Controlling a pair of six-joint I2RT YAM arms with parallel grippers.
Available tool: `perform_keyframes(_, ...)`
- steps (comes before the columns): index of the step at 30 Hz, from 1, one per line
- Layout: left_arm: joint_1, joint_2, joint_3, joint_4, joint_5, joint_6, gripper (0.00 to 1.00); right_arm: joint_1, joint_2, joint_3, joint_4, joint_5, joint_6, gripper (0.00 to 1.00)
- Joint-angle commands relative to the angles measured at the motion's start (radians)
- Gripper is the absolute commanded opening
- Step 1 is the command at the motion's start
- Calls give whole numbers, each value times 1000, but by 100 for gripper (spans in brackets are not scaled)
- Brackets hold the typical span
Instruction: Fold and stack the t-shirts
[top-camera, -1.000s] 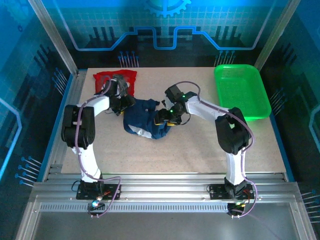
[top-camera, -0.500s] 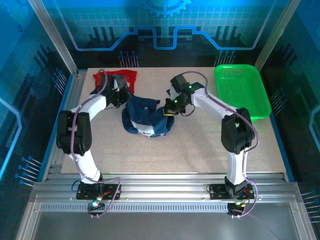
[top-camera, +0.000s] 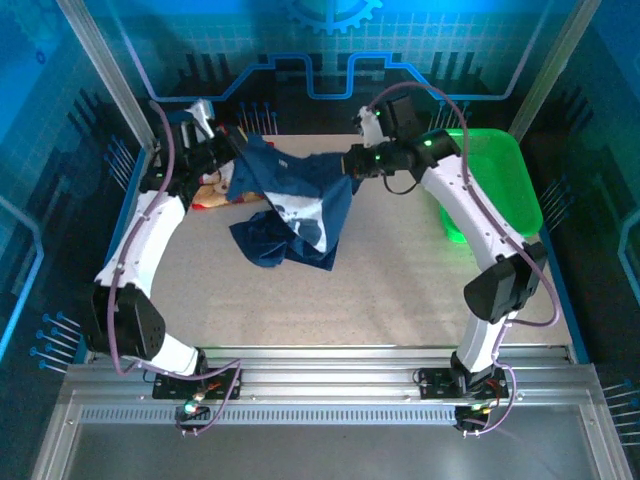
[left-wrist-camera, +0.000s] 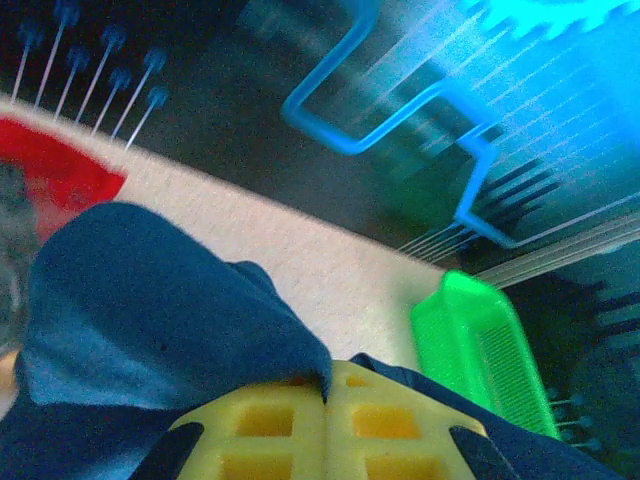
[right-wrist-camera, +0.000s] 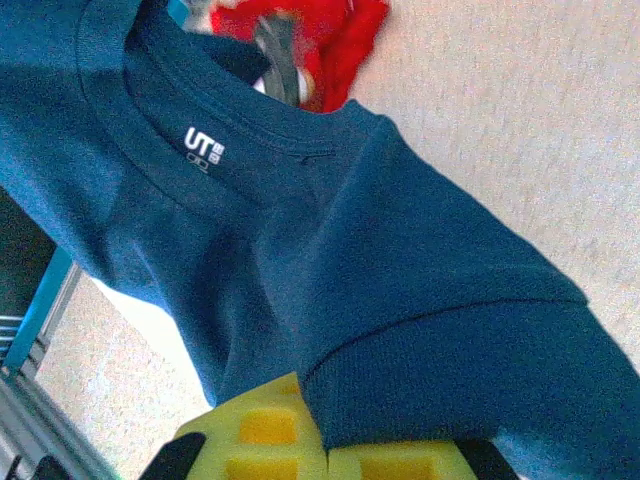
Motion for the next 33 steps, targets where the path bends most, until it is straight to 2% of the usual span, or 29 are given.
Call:
perform_keyframes(1,3,-86,88,46,17,32,1,-20,-86,69,16,82,-115,2)
perform_keyframes(8,3,-182,213,70,-2,87,2,-74,-232,52,162,169,-173,3)
perform_keyframes(12,-3,-164,262,162,50,15,2,-98,-300,59,239,253,-230,2)
perform_keyframes(16,-77,-44,384,212,66,5,2,-148,-265,170,263,246,-284,2)
perform_keyframes(19,-131,91,526,250,78,-4,3,-169,-188,324,227,257,-322,2)
perform_keyframes(22,-151,234,673,297,106,-55,4,-183,-109,470,191,289,-352,2)
perform_keyframes(25,-156,318,776,292,99,-50,5,-182,-64,567,153,287,-371,3)
perform_keyframes(27,-150,329,776,296,89,-20,5,-176,-67,574,125,257,-361,3)
perform_keyframes(29,-129,307,704,313,92,-7,6,-147,-98,519,98,224,-352,3)
perform_keyframes(31,-98,248,547,345,95,21,8,-87,-154,387,87,169,-347,4)
perform_keyframes(33,-63,178,358,374,82,38,10,9,-215,210,104,166,-351,4)
